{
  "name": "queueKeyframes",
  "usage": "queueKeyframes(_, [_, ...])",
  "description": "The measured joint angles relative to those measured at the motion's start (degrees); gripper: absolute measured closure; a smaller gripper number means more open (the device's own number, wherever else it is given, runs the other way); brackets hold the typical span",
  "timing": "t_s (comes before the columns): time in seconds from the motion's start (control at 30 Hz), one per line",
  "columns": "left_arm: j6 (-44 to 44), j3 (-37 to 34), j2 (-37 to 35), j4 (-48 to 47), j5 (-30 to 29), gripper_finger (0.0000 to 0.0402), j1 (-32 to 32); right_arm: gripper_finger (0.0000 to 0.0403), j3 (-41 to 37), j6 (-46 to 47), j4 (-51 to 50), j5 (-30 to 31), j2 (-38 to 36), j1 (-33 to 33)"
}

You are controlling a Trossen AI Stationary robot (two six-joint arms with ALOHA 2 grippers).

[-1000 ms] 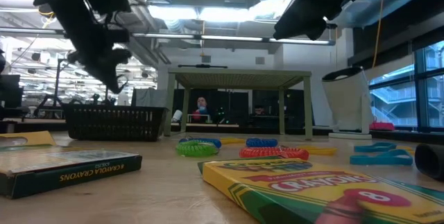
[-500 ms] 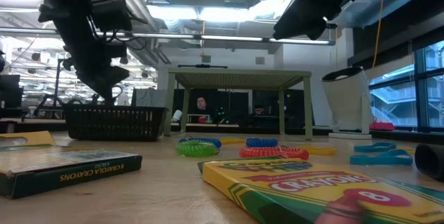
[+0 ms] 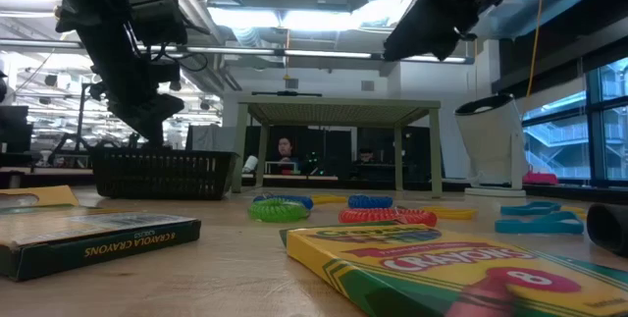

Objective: Pick & Place Office Desk Supplies
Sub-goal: Put the black rubber band into the top black bin, then put the right blue spring keychain into the middle black bin

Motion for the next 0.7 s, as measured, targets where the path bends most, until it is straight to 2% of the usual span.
queueKeyframes(0.47, [0.02,0.00,-0.01,-0.01,3.53,0.0220,0.00,0.0268,0.00,-0.36,1.68,-1.09,9.94,0.00])
queueKeyframes(0.7, [1.82,1.28,-0.09,0.05,7.17,0.0226,-0.11,0.0268,0.00,-2.82,2.56,-4.13,13.16,0.00])
